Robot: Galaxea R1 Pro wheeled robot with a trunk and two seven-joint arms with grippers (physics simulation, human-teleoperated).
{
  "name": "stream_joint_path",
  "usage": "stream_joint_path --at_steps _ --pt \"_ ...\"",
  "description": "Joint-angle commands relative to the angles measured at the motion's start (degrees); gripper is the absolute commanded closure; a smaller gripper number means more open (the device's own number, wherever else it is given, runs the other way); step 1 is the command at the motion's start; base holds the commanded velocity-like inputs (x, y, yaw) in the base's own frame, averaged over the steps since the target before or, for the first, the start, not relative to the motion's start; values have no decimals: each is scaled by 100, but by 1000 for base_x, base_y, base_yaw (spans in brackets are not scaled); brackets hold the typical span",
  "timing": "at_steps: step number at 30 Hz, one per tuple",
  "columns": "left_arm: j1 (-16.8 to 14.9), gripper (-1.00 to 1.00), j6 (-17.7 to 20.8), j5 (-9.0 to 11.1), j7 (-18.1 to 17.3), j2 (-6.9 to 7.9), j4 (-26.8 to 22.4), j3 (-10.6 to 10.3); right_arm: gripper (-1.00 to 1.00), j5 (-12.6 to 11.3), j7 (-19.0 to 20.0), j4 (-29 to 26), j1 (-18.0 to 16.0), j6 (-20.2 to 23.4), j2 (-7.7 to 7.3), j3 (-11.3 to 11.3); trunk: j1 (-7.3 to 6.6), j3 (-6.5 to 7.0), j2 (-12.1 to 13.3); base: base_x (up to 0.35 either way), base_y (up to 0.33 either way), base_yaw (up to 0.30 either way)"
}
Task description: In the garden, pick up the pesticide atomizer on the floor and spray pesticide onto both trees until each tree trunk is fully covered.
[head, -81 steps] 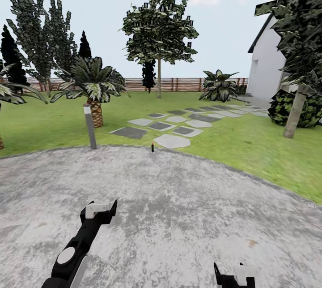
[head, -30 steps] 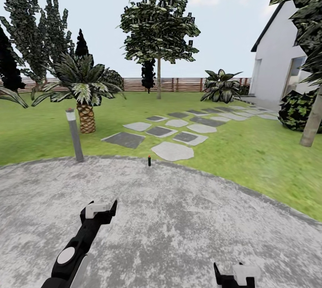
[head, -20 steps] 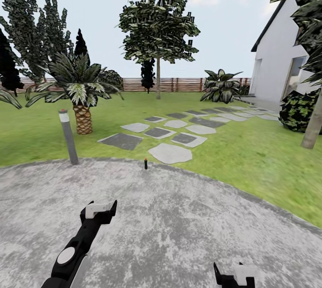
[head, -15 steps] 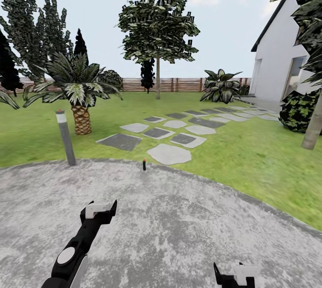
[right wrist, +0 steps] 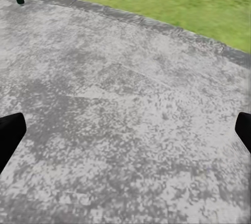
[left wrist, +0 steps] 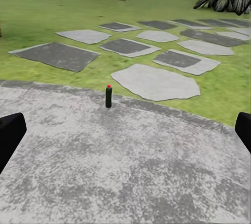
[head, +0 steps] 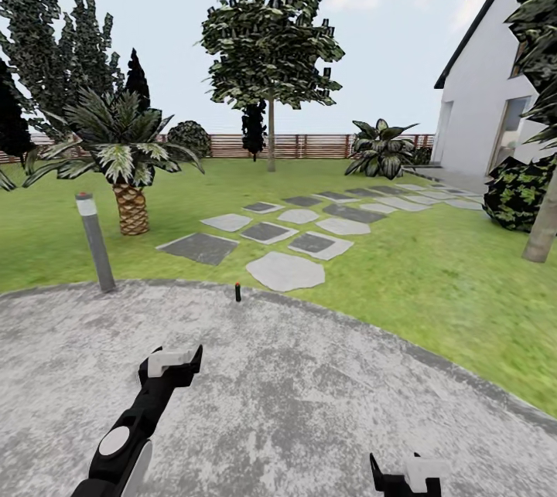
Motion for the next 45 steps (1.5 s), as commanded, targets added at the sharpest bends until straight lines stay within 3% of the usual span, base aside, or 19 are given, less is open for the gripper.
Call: stream_joint_path --at_steps 1,45 --pt "0 -100 0 0 1 0 0 0 -100 0 0 0 0 0 0 0 0 0 0 247 -233 0" --pt "0 -100 9 3 4 0 0 0 -100 2 -33 0 0 0 18 1 0 0 0 181 -274 0"
